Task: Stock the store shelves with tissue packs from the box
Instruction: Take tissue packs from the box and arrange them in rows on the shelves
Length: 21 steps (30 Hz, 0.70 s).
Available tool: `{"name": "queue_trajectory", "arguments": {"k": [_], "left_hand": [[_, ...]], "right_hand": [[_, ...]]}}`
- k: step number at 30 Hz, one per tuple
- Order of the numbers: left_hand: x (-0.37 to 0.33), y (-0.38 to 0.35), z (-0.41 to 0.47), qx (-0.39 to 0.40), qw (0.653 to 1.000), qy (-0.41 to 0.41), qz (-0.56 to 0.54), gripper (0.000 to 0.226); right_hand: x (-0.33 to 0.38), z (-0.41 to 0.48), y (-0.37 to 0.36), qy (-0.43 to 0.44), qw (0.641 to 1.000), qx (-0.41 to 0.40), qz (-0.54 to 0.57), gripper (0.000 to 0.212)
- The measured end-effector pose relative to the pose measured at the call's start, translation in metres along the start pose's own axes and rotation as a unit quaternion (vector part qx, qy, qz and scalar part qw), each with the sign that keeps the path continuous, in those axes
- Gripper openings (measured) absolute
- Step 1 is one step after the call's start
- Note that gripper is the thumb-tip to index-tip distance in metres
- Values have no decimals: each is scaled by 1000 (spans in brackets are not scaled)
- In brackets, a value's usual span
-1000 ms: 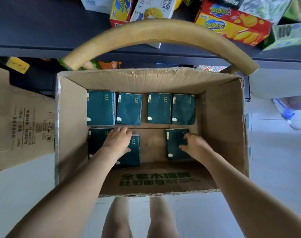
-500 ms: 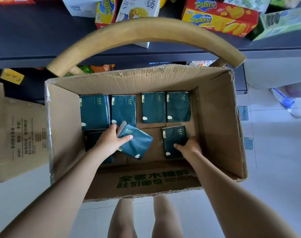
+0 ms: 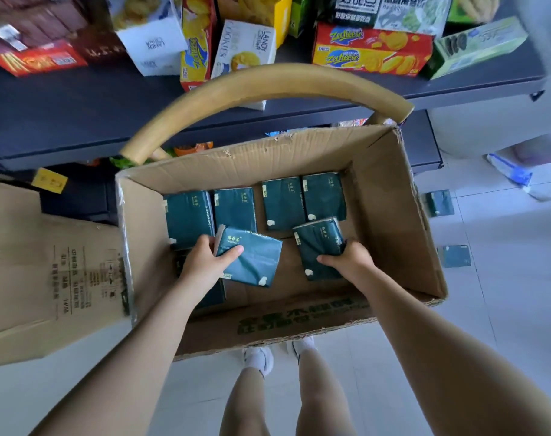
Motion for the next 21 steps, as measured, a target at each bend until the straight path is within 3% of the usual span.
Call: {"name": "queue_trajectory", "arguments": {"k": [6,16,21], "left_hand": [[-62,49,-31,-31,997,-71,11,39],[-201,143,-133,-136,966,-219,-34,38],[-260,161,-194,-185,946,-262,-49,39]], "right_hand": [[24,-61,50,79,991,-31,103,50],[70,-218,195,245,955,-138,96,22],[62,-286,278,303,929,-189,98,23]]}}
Point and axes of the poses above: each hand's wrist, its own z-axis towards the middle knuckle, its own y-axis out of the back of the hand, x = y × z, the point moved 9 cm from there along z, towards the middle knuckle, and after that the axes turned 10 degrees about -y, right-handed, at the moved point
